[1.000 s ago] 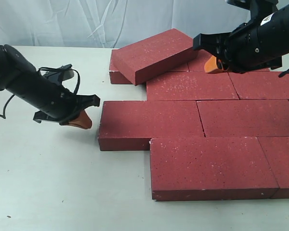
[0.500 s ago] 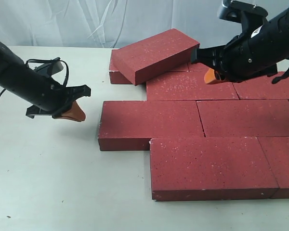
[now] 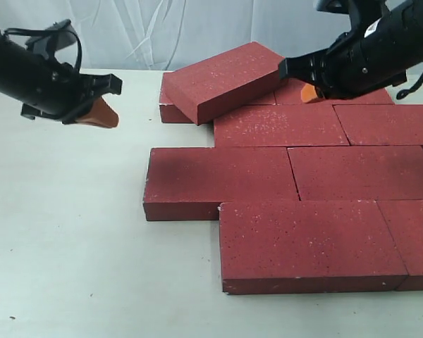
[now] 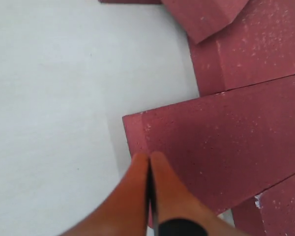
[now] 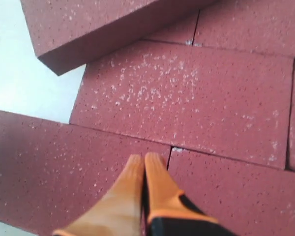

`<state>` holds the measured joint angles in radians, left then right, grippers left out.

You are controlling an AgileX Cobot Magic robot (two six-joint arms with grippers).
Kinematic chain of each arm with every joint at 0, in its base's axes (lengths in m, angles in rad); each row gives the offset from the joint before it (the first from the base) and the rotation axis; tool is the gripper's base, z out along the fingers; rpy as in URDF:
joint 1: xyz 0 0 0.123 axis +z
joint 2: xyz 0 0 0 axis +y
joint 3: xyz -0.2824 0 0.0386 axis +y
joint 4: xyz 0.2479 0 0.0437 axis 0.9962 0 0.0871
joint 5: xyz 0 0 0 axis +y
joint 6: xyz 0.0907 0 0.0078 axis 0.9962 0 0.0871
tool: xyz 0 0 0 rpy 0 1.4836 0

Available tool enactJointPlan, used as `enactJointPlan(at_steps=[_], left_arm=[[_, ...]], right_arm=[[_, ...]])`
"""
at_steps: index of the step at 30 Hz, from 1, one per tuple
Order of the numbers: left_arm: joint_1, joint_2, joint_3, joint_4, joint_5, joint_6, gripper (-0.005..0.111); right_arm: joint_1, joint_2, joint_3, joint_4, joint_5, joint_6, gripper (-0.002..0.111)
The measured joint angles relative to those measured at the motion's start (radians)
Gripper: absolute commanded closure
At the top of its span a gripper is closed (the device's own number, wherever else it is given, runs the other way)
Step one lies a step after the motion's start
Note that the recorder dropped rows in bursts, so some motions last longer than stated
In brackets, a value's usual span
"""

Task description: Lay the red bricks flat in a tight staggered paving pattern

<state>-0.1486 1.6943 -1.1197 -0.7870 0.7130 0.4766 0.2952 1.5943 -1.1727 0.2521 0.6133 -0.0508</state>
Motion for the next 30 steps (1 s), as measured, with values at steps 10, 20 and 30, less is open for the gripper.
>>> enactJointPlan(at_steps=[10,20,30], left_arm=[[0.000,-0.215,-0.004,0.204,-0.047,-0.098,0.107],[0.000,-0.282,-0.004,0.632,-0.091,-0.441,0.107],[0.000,-0.282,-0.004,0.651,-0.106,-0.477,0.107]], right_arm=[[-0.079,0.151,-0.224,-0.027,0.065,-0.002,0.109],[-0.181,0.386,-0.517,0.001,0.134,-0.002,0.109],[-0.188,0.687,-0.957,0.001,0.226,0.038,0.109]])
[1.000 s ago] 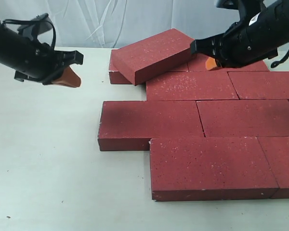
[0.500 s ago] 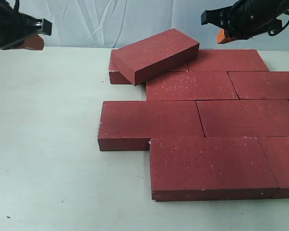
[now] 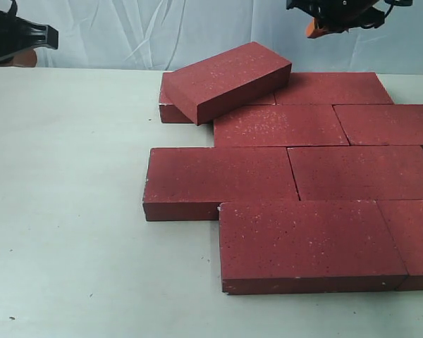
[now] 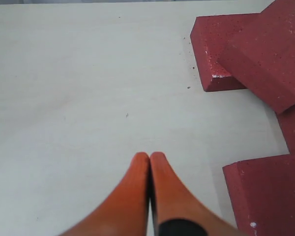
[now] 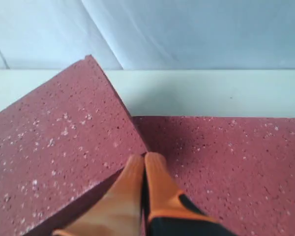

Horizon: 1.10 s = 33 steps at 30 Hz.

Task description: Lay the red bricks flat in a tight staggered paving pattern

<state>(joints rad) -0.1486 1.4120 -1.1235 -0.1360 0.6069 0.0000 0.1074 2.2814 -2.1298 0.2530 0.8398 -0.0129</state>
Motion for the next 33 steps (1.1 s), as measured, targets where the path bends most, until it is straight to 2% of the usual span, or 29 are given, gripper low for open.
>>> enactJointPlan(at_steps=[10,15,23,33], left_arm=[[0.000,0.000,0.000,-0.031,-0.016,0.000,0.107],[0.000,0.000,0.000,-0.047,-0.020,0.000,0.107],[0.000,0.000,0.000,-0.049,-0.020,0.000,0.107],[0.000,0.000,0.000,-0.052,-0.020,0.000,0.107]], right_arm=[[0.000,0.159,-0.034,0.058,-0.269,0.067,0.109],[0.000,0.208,-0.042,0.110,-0.335,0.067,0.109],[0.000,0.279,-0.140,0.166,-0.298,0.001,0.109],[0.002,0.330,-0.261,0.232,-0.107,-0.139,0.109]])
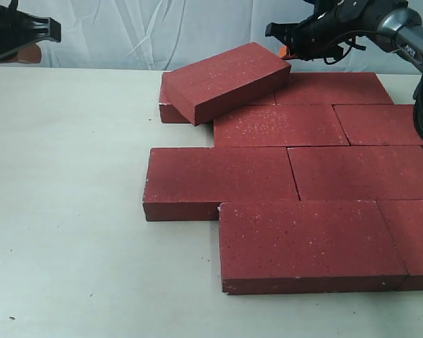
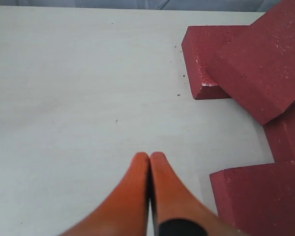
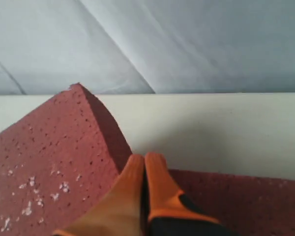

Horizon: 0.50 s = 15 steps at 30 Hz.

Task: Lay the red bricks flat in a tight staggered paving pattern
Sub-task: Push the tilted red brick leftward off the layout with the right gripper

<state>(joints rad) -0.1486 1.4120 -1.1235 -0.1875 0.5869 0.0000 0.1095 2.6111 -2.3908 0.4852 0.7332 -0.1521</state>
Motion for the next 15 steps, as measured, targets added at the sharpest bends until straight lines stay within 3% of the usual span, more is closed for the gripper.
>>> enactJointPlan(at_steps=[15], left_arm=[[0.000,0.000,0.000,-0.007,0.000,0.007,0.107]], right_arm=[[0.131,-0.008,-0.016,0.065,0.189,-0.199,0.109]])
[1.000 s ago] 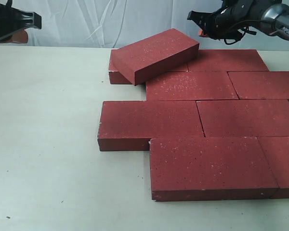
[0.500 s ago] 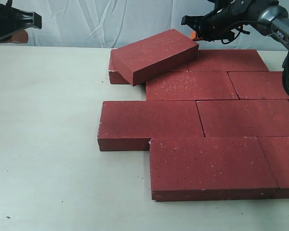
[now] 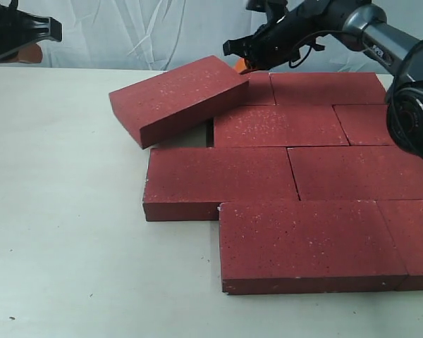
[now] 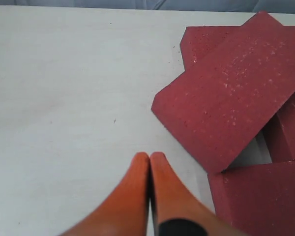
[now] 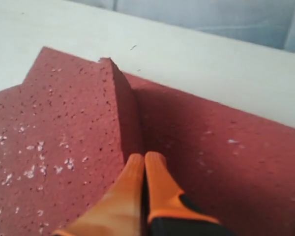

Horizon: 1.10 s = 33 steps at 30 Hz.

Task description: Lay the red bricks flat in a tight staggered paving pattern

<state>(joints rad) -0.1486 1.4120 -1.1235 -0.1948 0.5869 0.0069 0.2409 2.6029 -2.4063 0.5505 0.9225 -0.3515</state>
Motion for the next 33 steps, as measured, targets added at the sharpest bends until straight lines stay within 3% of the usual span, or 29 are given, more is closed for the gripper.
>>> enactJointPlan(at_steps=[14,21,33], left_arm=[[0.000,0.000,0.000,-0.002,0.000,0.000,0.107],[0.000,0.000,0.000,-0.006,0.000,0.000,0.107],[0.000,0.000,0.000,-0.017,0.000,0.000,0.107]], right_arm=[[0.224,0.015,0.006,0.063,0.159,0.011,0.109],[0.316,0.021,0.008,0.129,0.157,0.015,0.109],[0.315,-0.060,0.008,0.049,0.214,0.114,0.109]])
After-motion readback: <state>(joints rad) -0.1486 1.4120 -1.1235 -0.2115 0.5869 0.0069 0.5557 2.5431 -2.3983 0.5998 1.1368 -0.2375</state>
